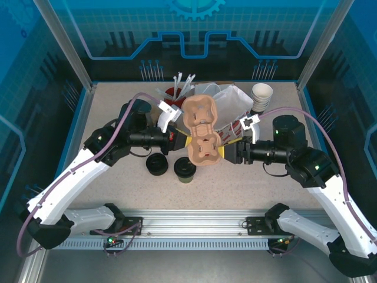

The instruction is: Pack the takeout coffee

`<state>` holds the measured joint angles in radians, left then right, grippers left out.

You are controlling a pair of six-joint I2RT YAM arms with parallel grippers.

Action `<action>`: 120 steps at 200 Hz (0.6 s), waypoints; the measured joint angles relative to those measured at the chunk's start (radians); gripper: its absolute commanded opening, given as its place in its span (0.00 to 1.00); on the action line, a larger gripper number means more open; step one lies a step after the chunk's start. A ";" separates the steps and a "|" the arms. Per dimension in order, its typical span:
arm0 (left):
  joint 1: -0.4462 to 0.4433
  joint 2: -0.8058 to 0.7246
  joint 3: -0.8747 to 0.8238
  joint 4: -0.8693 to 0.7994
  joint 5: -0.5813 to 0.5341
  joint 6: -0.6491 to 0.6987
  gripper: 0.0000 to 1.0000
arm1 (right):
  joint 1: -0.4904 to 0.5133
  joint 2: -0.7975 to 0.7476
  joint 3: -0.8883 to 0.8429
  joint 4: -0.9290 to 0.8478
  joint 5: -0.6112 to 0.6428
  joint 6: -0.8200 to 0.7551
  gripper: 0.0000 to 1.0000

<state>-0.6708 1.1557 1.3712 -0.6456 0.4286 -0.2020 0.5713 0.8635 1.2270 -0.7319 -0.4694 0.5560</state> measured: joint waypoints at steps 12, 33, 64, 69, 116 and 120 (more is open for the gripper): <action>-0.004 0.003 0.000 0.000 0.000 0.000 0.00 | 0.003 0.000 0.000 0.001 0.010 -0.001 0.39; -0.008 0.011 0.000 0.000 0.000 0.003 0.00 | 0.013 0.001 0.000 0.006 0.021 0.003 0.35; -0.010 0.016 0.000 0.000 0.000 0.003 0.00 | 0.032 0.008 0.000 0.019 0.027 0.004 0.26; -0.011 0.016 0.000 0.000 -0.001 0.003 0.00 | 0.036 0.010 -0.001 0.021 0.030 0.006 0.24; -0.014 0.016 0.000 0.000 -0.006 0.003 0.00 | 0.045 0.009 -0.010 0.030 0.061 0.027 0.00; -0.014 0.016 0.000 0.000 -0.009 0.003 0.05 | 0.046 0.009 -0.010 0.030 0.065 0.025 0.00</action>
<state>-0.6846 1.1717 1.3712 -0.6460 0.4198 -0.1993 0.6170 0.8726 1.2167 -0.7017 -0.4042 0.5808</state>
